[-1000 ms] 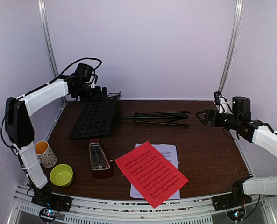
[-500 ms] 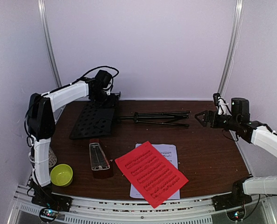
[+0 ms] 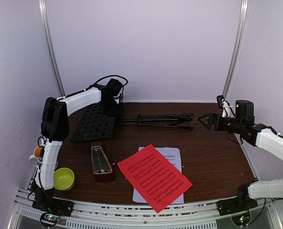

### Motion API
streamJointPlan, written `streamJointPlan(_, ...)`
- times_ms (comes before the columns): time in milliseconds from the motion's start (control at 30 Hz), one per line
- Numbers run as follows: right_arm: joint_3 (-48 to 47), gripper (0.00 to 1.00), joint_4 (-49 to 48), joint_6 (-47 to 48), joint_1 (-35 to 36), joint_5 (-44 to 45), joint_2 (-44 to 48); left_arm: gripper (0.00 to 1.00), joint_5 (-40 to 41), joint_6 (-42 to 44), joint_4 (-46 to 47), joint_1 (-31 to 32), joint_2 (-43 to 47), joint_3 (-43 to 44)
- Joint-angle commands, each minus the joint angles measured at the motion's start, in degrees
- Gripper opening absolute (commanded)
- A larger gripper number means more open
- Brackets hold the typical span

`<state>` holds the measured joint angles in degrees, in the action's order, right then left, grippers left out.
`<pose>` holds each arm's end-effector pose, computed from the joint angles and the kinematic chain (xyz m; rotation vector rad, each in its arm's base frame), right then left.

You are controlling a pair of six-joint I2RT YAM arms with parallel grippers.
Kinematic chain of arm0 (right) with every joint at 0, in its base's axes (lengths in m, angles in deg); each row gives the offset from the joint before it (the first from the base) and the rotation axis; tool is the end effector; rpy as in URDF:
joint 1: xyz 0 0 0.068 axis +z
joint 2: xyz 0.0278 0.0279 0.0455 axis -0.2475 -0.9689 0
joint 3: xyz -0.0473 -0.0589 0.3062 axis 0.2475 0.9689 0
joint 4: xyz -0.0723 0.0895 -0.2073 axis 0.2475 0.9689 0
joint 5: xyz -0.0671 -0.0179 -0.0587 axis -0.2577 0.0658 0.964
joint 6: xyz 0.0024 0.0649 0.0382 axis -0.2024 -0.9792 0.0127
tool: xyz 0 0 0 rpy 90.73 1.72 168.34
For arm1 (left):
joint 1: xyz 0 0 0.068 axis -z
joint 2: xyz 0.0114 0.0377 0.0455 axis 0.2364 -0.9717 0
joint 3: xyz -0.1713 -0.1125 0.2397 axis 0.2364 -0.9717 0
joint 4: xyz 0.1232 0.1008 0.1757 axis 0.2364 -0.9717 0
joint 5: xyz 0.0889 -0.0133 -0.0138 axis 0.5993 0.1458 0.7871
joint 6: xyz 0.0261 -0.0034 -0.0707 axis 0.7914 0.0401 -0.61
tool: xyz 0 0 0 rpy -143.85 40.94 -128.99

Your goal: Set up the instrument practice props

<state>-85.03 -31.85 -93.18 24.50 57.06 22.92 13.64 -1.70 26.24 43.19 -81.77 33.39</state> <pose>0.2057 0.0693 0.3055 -0.2285 2.0235 0.8263 0.4592 -0.2535 0.2290 -0.0263 2.6357 -0.2414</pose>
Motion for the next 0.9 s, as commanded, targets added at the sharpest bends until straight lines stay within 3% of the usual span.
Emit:
streamJointPlan(0,-0.02,1.00,-0.56,0.03,-0.46,-0.92,0.44,0.34,0.87,-1.04,-1.26,0.39,-2.77,4.47)
streamJointPlan(500,-0.04,1.00,-1.41,-0.37,-0.42,-1.40,-0.38,0.14,5.89,-2.49,-5.02,1.36,-5.91,8.79)
streamJointPlan(700,-0.02,1.00,-0.79,-0.19,-0.46,-1.10,0.23,0.00,8.40,-2.22,-6.02,1.39,-5.09,9.83)
streamJointPlan(867,0.10,1.00,-0.28,-0.11,-0.43,-0.79,1.14,0.00,9.66,-2.02,-6.08,1.40,-3.69,11.09)
